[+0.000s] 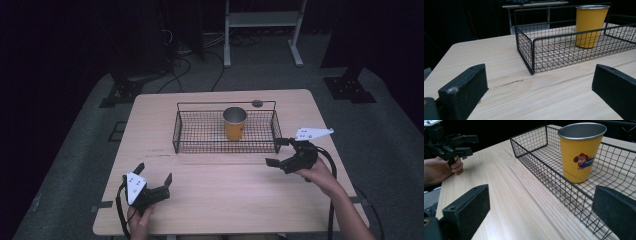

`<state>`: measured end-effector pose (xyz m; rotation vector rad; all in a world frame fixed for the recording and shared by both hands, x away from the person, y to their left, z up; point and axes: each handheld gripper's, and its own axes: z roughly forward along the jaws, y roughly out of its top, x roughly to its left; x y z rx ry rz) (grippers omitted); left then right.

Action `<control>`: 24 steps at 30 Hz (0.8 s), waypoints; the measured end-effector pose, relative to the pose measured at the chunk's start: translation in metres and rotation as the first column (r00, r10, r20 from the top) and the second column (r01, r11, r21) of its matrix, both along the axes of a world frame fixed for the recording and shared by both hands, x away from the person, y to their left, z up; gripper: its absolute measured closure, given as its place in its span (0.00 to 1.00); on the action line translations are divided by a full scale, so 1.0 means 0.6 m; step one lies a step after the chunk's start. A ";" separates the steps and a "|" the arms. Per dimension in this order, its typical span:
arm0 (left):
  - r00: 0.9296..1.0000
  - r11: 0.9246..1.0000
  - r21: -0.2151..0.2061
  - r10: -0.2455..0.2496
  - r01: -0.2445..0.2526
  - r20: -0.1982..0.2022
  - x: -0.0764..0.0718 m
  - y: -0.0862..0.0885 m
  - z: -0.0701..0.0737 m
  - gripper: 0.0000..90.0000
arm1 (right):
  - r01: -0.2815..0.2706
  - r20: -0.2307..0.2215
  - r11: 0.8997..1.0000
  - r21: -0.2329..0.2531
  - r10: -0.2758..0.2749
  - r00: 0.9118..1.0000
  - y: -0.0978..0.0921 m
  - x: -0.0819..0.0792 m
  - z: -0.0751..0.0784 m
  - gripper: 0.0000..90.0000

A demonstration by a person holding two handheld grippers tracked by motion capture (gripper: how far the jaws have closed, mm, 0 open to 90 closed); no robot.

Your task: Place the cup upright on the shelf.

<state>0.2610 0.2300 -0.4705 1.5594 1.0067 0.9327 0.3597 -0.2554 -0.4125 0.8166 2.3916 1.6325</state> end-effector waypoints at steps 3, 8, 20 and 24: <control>1.000 1.000 -0.001 0.000 0.000 0.001 0.000 0.000 0.000 0.00 | 0.003 -0.002 1.000 0.008 -0.003 1.000 -0.004 -0.006 -0.005 0.01; 1.000 1.000 -0.003 0.001 -0.001 -0.001 0.000 0.000 0.000 0.00 | 0.005 0.005 1.000 0.013 -0.005 1.000 -0.009 -0.020 -0.012 0.01; 1.000 1.000 0.003 0.001 -0.001 -0.001 0.000 -0.001 0.000 0.00 | 0.000 0.004 1.000 0.018 0.000 1.000 -0.009 -0.045 -0.032 0.01; 1.000 1.000 0.005 0.002 -0.002 -0.001 0.000 -0.001 0.000 0.00 | 0.008 0.003 1.000 0.008 -0.008 1.000 -0.007 -0.052 -0.042 0.01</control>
